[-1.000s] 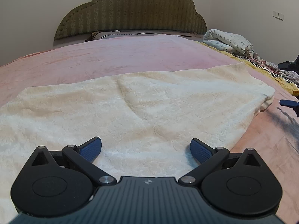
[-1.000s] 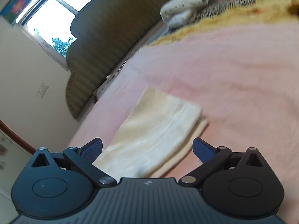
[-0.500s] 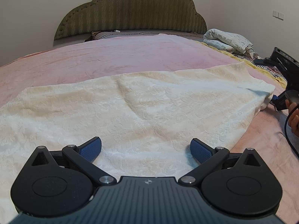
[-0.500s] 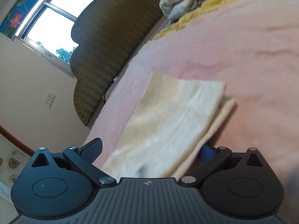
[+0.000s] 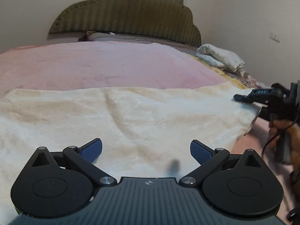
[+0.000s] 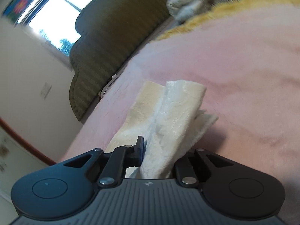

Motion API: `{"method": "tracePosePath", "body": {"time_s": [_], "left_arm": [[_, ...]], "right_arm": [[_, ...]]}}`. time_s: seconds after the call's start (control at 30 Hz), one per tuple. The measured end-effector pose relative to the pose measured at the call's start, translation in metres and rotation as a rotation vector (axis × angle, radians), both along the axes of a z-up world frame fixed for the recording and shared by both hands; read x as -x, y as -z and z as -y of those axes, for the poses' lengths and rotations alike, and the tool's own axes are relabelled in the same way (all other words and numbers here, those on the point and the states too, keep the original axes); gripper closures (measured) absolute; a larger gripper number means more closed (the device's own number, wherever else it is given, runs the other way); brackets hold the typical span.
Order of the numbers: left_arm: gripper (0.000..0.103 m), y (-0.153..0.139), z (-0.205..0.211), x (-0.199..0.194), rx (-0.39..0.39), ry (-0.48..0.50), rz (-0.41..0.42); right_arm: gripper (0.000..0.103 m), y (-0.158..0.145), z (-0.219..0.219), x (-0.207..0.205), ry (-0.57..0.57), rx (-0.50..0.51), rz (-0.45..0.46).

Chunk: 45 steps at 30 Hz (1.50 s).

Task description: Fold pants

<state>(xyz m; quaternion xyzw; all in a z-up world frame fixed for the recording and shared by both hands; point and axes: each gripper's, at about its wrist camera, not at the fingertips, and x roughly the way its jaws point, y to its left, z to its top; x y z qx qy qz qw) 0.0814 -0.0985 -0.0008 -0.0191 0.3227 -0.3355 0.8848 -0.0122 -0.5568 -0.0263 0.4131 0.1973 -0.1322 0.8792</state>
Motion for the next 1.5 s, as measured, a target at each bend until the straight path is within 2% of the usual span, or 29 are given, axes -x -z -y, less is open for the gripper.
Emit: {"method": "tracePosePath", "body": {"time_s": [0.07, 0.17, 0.23, 0.3, 0.37, 0.5, 0.63, 0.67, 0.7, 0.73, 0.8, 0.83, 0.87, 0.9, 1.03, 1.1, 1.3, 1.4, 1.5], "left_arm": [[0.002, -0.009, 0.002, -0.013, 0.122, 0.015, -0.095], [0.002, -0.008, -0.006, -0.03, 0.359, 0.015, -0.258], [0.001, 0.001, -0.013, -0.04, 0.526, 0.013, -0.38], [0.001, 0.01, -0.014, -0.047, 0.634, 0.011, -0.465], [0.001, 0.015, -0.011, -0.05, 0.689, 0.02, -0.501], [0.001, 0.019, 0.0, -0.054, 0.739, 0.065, -0.528], [0.005, 0.027, 0.009, -0.059, 0.702, 0.022, -0.557], [0.012, 0.029, 0.01, -0.061, 0.693, 0.012, -0.564], [0.027, 0.031, 0.009, -0.064, 0.69, 0.008, -0.576], [0.036, 0.034, 0.009, -0.065, 0.682, 0.004, -0.59], [0.068, 0.036, 0.006, -0.068, 0.641, -0.017, -0.592], [0.075, 0.035, 0.002, -0.066, 0.608, -0.029, -0.561], [0.086, 0.033, 0.001, -0.064, 0.567, -0.036, -0.521], [0.091, 0.028, -0.001, -0.062, 0.52, -0.031, -0.469], [0.091, -0.006, -0.016, -0.042, 0.314, -0.031, -0.179], [0.091, -0.017, -0.028, -0.035, 0.244, -0.049, -0.092], [0.09, -0.024, -0.072, -0.036, 0.111, -0.151, -0.032], [0.09, -0.017, -0.081, -0.042, 0.056, -0.201, -0.031], [0.09, -0.015, -0.081, -0.037, -0.006, -0.207, 0.036]], "right_arm": [[0.092, -0.02, -0.016, -0.003, -0.042, 0.14, -0.006], [0.092, -0.051, -0.055, -0.01, -0.141, 0.384, -0.009], [0.091, -0.07, -0.096, -0.012, -0.24, 0.586, 0.0], [0.091, -0.077, -0.14, -0.012, -0.35, 0.771, 0.016], [0.091, -0.074, -0.18, -0.012, -0.465, 0.898, 0.02], [0.092, -0.055, -0.23, -0.01, -0.584, 1.032, 0.001], [0.092, -0.043, -0.25, -0.006, -0.621, 1.087, -0.019], [0.092, -0.041, -0.254, -0.004, -0.623, 1.111, -0.02], [0.092, -0.041, -0.257, -0.001, -0.626, 1.129, -0.016], [0.091, -0.041, -0.259, 0.001, -0.63, 1.138, -0.011], [0.091, -0.04, -0.261, 0.003, -0.626, 1.154, -0.016], [0.091, -0.039, -0.263, 0.003, -0.624, 1.159, -0.02], [0.091, -0.039, -0.263, 0.003, -0.622, 1.159, -0.023], [0.091, -0.039, -0.265, 0.002, -0.623, 1.152, -0.026], [0.091, -0.041, -0.279, 0.0, -0.666, 1.146, -0.016], [0.091, -0.044, -0.292, -0.004, -0.701, 1.151, 0.012], [0.091, -0.043, -0.346, -0.018, -0.828, 1.166, 0.086], [0.091, -0.035, -0.369, -0.027, -0.895, 1.151, 0.084], [0.091, -0.028, -0.382, -0.033, -0.934, 1.145, 0.077]]}}
